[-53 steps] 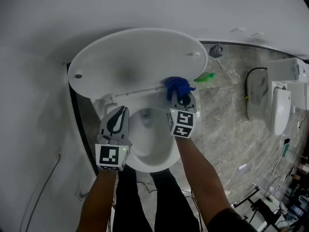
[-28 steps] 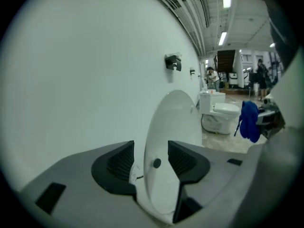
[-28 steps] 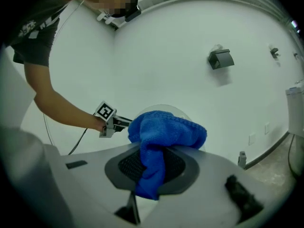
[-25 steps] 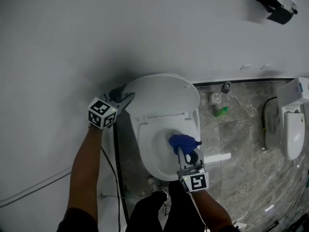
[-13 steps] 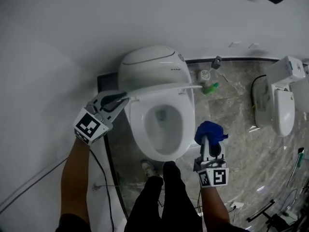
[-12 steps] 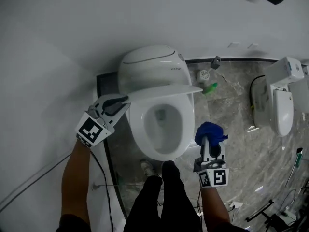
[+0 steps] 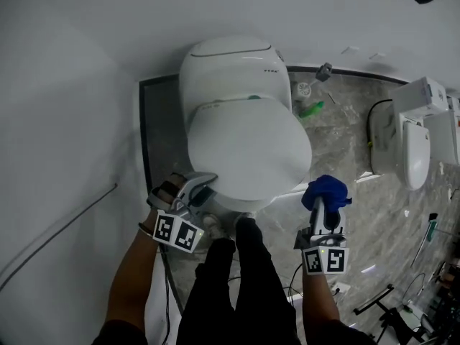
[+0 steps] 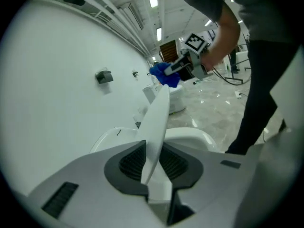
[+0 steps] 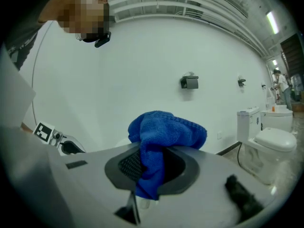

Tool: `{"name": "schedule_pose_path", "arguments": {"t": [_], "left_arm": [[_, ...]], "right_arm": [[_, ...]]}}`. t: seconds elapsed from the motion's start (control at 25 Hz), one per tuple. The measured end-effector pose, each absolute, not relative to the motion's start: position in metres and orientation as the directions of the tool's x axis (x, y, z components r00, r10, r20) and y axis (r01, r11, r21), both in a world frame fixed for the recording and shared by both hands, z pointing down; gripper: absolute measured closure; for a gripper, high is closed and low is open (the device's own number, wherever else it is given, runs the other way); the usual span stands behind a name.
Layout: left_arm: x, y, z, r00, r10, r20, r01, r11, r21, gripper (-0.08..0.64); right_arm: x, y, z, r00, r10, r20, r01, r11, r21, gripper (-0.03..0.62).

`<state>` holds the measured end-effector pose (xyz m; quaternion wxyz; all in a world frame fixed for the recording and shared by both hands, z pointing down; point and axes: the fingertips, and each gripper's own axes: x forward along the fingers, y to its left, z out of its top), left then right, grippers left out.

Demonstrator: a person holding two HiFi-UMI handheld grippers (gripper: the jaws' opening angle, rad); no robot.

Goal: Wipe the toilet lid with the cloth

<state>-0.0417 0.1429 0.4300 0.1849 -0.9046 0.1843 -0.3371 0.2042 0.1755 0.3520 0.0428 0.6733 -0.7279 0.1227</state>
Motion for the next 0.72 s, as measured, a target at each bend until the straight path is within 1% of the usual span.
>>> {"name": "schedule_pose_path", "arguments": {"t": [0.16,0.2,0.36,0.52,0.72], "left_arm": [[-0.040,0.186,0.477,0.671,-0.462,0.580,-0.135,-0.846,-0.516,0.460],[-0.038,0.195,0.490,0.664,-0.454,0.594,-0.119,-0.849,-0.515,0.460],[-0.032,0.228,0.544,0.628,-0.410,0.661,-0.073,-0.877,-0.475,0.419],[-0.031,0.249,0.589,0.550,-0.333,0.766,-0.032,-0.925,-0.380,0.367],[-0.024,0.260,0.631,0.452,-0.188,0.872,-0.023,-0.980,-0.200,0.350]], "right_arm": [[0.185,0.189,0.368,-0.100,-0.958,0.269,-0.989,0.065,-0.135,0.534],[0.178,0.192,0.373,-0.110,-0.953,0.281,-0.987,0.072,-0.143,0.534],[0.144,0.206,0.396,-0.164,-0.930,0.328,-0.977,0.107,-0.186,0.534],[0.119,0.209,0.408,-0.206,-0.914,0.349,-0.963,0.127,-0.236,0.534],[0.111,0.211,0.421,-0.250,-0.897,0.365,-0.952,0.159,-0.261,0.534]]}}
